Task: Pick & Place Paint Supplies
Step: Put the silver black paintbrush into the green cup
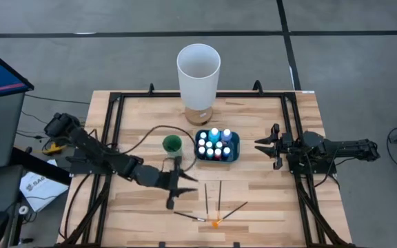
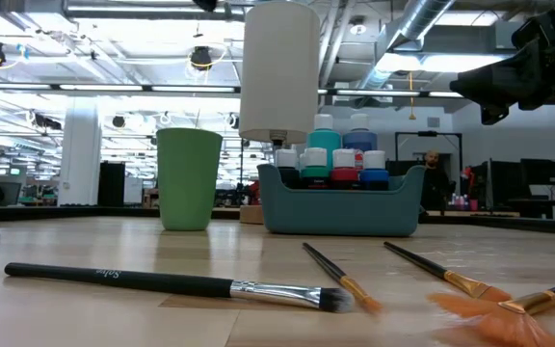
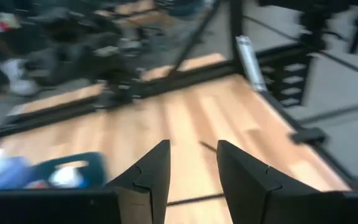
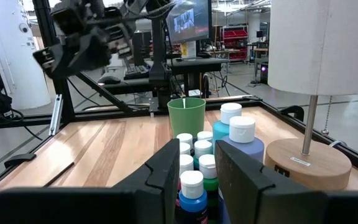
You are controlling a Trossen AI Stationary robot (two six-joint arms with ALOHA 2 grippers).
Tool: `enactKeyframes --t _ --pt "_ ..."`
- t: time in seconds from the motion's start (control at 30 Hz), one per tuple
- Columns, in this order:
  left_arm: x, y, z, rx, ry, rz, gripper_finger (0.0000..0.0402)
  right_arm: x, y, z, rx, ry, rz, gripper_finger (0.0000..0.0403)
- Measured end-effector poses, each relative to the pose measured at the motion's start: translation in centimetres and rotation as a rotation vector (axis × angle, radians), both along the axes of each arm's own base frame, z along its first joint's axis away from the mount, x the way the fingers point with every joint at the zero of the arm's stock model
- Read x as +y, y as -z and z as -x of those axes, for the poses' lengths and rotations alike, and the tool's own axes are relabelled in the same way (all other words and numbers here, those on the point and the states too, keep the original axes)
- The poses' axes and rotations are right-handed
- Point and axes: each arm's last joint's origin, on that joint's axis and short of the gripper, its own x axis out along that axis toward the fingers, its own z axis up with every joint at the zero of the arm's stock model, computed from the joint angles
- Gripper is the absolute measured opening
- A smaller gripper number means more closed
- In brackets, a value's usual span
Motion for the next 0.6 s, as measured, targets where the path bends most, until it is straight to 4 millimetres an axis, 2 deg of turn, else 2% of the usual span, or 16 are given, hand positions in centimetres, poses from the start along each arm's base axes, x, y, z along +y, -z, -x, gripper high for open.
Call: enactKeyframes --t 0.3,0.6 --pt "-1.4 2.1 -2.7 0.094 0.215 0.038 0.0120 0.0 0.0 0.0 0.000 0.000 0.000 0.0098" --pt "-2.4 4.7 -4.8 0.183 0.215 0.089 0.0120 0.0 0.0 0.0 0.000 0.000 0.000 0.0098"
